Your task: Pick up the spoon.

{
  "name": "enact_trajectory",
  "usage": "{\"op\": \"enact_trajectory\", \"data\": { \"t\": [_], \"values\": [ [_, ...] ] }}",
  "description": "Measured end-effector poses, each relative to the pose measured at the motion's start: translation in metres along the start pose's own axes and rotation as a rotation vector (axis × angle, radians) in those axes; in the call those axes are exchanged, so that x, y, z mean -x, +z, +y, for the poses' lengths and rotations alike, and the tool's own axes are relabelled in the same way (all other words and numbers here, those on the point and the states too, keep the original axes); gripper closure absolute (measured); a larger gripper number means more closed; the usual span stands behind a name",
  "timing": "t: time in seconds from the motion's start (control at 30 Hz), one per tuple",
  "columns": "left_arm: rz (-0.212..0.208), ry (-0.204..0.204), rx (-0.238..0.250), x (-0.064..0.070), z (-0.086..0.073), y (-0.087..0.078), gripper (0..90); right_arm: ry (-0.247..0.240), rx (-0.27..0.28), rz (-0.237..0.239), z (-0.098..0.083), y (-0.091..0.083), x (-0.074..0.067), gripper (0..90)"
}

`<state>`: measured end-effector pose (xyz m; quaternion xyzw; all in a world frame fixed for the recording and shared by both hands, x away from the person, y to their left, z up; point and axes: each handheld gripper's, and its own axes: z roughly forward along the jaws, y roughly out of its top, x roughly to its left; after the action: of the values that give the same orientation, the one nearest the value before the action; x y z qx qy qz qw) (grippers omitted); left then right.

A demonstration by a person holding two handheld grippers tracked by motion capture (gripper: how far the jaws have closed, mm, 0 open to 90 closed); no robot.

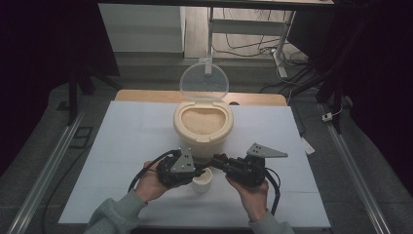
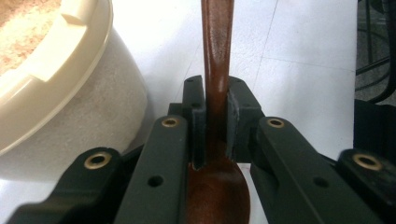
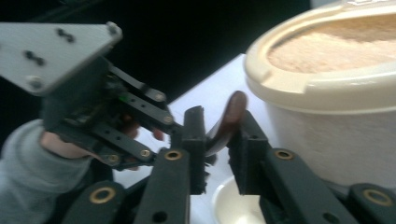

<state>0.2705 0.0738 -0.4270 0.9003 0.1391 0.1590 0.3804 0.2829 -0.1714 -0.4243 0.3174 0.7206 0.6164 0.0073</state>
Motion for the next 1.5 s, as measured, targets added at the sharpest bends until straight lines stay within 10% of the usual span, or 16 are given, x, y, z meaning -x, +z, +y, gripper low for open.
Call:
{"op": "enact_trajectory", "data": {
  "t": [0.4, 0.6, 0.83, 1.5],
  "values": [
    [-0.013, -0.022, 0.043, 0.000, -0.002, -0.005, 75.7, -0.052, 0.037, 0.061, 0.001, -0.002, -0.002, 83.2],
    [0.000, -0.110, 0.102, -0.005, -0.009, -0.016, 44.3, -0.073, 0.079, 0.081, 0.002, -0.007, -0.002, 83.3],
    [0.044, -0.200, 0.135, -0.009, -0.028, -0.030, 31.1, -0.086, 0.103, 0.084, 0.005, -0.012, -0.001, 83.3],
    [0.185, -0.456, 0.094, -0.022, -0.138, -0.067, 24.8, -0.140, 0.151, 0.037, 0.013, -0.031, 0.006, 83.3]
  ]
}}
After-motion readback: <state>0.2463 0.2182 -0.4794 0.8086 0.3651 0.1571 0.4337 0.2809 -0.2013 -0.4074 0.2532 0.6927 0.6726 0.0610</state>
